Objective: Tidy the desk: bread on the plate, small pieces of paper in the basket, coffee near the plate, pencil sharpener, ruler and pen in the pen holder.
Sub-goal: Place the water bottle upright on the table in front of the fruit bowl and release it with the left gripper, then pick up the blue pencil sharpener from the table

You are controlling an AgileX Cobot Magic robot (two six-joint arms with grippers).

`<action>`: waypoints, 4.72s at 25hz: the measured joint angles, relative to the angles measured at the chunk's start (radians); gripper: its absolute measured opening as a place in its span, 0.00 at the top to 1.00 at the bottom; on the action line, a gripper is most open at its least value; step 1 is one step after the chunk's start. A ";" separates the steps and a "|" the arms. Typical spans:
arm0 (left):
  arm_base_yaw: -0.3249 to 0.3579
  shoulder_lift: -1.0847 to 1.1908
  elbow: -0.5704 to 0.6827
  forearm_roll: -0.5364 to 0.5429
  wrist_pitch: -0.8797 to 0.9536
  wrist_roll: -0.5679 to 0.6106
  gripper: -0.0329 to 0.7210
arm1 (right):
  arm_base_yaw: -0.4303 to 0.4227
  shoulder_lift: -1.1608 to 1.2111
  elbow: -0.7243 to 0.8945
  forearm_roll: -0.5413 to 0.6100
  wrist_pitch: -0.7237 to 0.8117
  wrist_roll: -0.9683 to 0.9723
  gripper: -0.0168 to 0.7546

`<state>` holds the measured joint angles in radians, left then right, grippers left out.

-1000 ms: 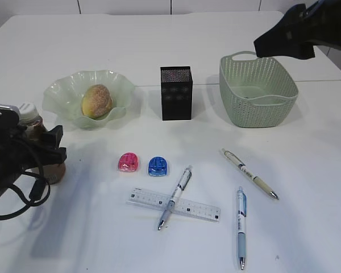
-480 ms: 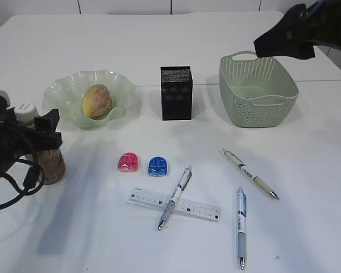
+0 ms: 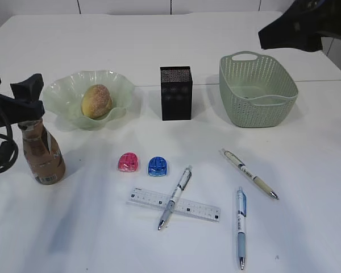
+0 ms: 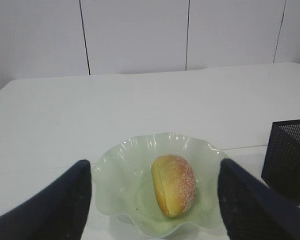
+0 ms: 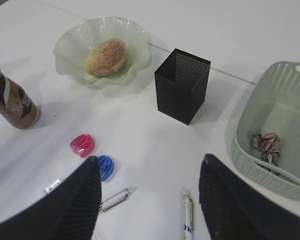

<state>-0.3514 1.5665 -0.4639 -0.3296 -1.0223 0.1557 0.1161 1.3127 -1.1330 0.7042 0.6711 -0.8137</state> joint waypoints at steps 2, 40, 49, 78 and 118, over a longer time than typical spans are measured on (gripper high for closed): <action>0.000 -0.053 0.002 0.000 0.084 0.002 0.21 | 0.000 -0.014 0.002 0.000 0.004 0.000 0.35; -0.001 -0.684 -0.132 -0.023 1.531 0.077 0.22 | 0.000 -0.144 0.161 -0.084 0.004 0.097 0.35; -0.001 -0.685 -0.199 -0.024 1.647 0.078 0.24 | 0.000 -0.144 0.161 -0.128 0.049 0.181 0.35; -0.001 -0.685 -0.199 -0.058 1.778 0.078 0.39 | 0.000 -0.144 0.161 -0.166 0.055 0.264 0.35; -0.001 -0.685 -0.199 -0.061 1.819 0.059 0.39 | 0.224 0.316 -0.054 -0.473 0.145 0.586 0.43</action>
<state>-0.3524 0.8820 -0.6630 -0.3909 0.7972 0.2144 0.3406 1.6283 -1.1869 0.2308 0.8160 -0.2276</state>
